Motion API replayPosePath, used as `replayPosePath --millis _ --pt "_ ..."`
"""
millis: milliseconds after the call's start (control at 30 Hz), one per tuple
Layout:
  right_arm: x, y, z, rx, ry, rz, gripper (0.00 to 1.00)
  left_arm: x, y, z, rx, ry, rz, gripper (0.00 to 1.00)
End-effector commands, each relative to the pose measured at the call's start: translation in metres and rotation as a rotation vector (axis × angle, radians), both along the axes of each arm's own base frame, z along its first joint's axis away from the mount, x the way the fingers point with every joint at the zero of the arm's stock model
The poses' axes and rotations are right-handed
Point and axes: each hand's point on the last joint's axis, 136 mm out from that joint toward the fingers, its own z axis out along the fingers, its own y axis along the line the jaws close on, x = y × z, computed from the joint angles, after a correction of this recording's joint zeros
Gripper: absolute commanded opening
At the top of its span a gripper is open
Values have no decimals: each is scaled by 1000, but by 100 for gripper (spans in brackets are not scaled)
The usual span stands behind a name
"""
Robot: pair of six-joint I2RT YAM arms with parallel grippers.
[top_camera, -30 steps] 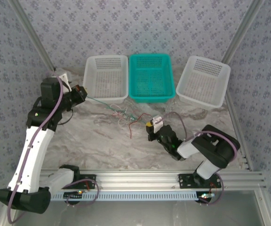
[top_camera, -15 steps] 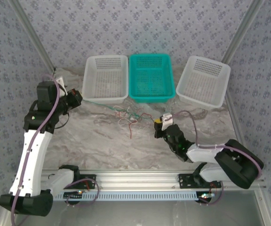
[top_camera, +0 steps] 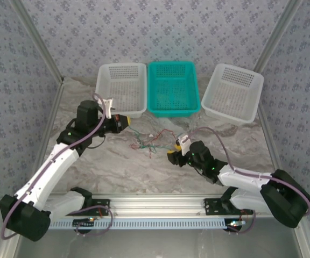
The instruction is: Untangle the cables
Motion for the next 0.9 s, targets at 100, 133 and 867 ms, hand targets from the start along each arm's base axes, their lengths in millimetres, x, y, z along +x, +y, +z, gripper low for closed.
replayPosePath --millis 100,133,867 --pt "-14 32 54 71 58 178 69 3 6 -10 43 -21 26 0" --pt "-16 38 60 87 72 207 74 4 8 -15 57 -10 39 0" --pt "69 112 4 185 98 206 48 -4 5 -37 44 29 28 0"
